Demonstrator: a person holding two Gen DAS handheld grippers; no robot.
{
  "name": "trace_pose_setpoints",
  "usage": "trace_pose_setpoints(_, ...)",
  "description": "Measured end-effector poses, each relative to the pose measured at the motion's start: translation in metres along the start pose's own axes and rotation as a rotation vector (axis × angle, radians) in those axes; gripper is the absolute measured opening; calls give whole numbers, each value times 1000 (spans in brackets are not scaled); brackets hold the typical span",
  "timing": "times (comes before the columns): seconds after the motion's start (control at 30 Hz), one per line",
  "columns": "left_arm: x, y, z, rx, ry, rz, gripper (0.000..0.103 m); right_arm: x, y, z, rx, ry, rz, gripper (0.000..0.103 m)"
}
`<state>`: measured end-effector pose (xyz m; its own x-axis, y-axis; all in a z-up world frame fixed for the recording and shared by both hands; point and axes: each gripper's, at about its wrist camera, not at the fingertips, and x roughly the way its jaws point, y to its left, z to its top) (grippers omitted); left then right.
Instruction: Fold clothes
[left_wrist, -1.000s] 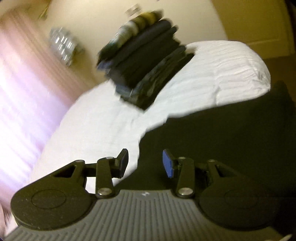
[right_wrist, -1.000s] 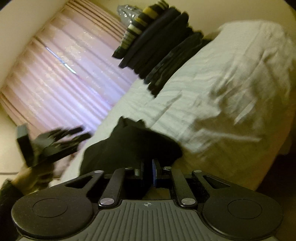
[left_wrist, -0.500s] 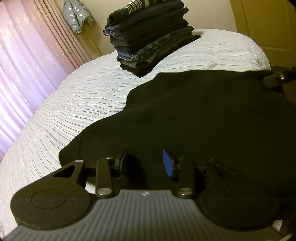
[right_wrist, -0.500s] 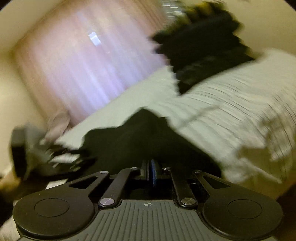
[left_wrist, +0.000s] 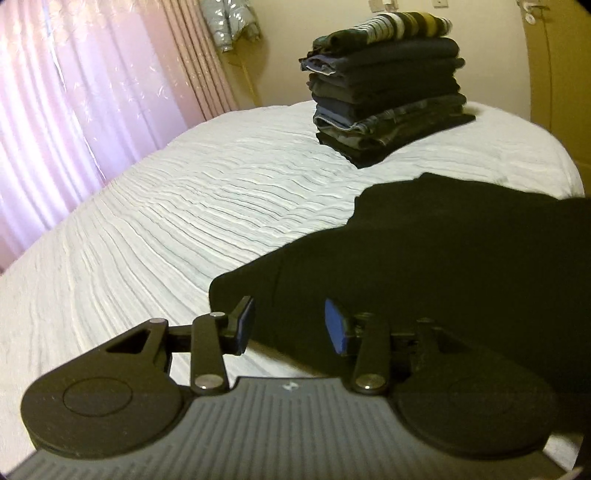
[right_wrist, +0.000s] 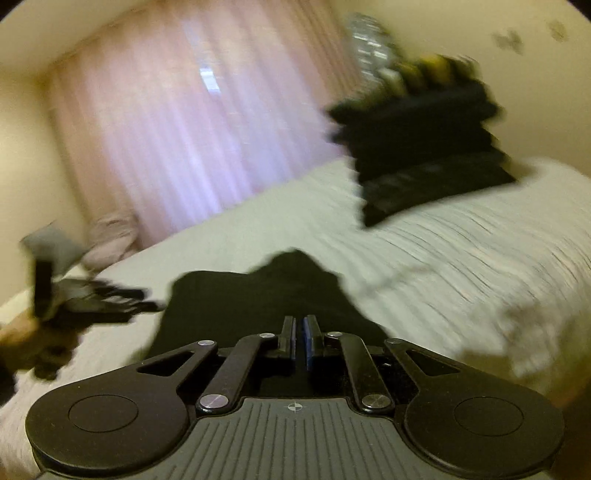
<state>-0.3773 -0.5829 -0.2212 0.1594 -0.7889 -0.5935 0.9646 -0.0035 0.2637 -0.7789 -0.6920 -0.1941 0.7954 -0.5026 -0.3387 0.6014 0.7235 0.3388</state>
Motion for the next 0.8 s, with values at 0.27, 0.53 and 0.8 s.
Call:
trace_pose_setpoints(0.27,67,4,-1,43,100,40,38,54,-12,-32,61,190,129,7)
trace_pose_setpoints(0.53,53,20,-1,-50,74,51,42,46,-33,-29,100,168,62,5)
trace_pose_setpoints(0.8,-44,-4,-13,-98,-45,64,39,21,-19,-18,23,191,91,35)
